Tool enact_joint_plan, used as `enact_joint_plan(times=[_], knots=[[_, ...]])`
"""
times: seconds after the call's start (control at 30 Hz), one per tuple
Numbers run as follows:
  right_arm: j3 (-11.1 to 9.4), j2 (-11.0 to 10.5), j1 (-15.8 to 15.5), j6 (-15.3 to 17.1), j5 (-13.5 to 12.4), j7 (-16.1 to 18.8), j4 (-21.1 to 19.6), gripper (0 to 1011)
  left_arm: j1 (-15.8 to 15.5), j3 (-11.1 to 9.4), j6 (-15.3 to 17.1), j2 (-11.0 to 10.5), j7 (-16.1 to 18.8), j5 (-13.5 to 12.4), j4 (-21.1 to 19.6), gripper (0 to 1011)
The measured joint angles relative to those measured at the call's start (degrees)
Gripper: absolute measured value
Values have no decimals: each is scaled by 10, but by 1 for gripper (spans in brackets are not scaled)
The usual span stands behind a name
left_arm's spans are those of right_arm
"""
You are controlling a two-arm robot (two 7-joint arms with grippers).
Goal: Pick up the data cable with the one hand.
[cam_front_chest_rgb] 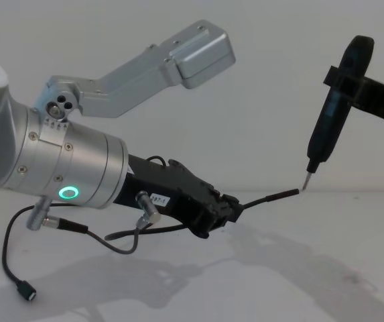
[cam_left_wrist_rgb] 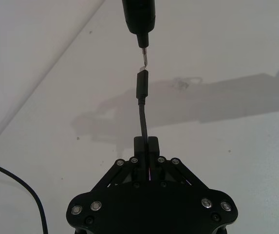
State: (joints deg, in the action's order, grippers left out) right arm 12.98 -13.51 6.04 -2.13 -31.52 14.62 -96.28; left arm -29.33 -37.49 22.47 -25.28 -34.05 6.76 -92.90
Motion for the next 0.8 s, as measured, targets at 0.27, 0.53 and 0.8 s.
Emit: enact_joint_plan(times=[0.27, 0.53, 0.8], knots=[[1, -3, 2, 1, -4, -1, 2, 268, 0, 0, 0, 0, 0, 0, 0, 49], [1, -5, 3, 1, -5, -1, 3, 268, 0, 0, 0, 0, 0, 0, 0, 49], [2, -6, 3, 2, -6, -1, 3, 268, 0, 0, 0, 0, 0, 0, 0, 49]])
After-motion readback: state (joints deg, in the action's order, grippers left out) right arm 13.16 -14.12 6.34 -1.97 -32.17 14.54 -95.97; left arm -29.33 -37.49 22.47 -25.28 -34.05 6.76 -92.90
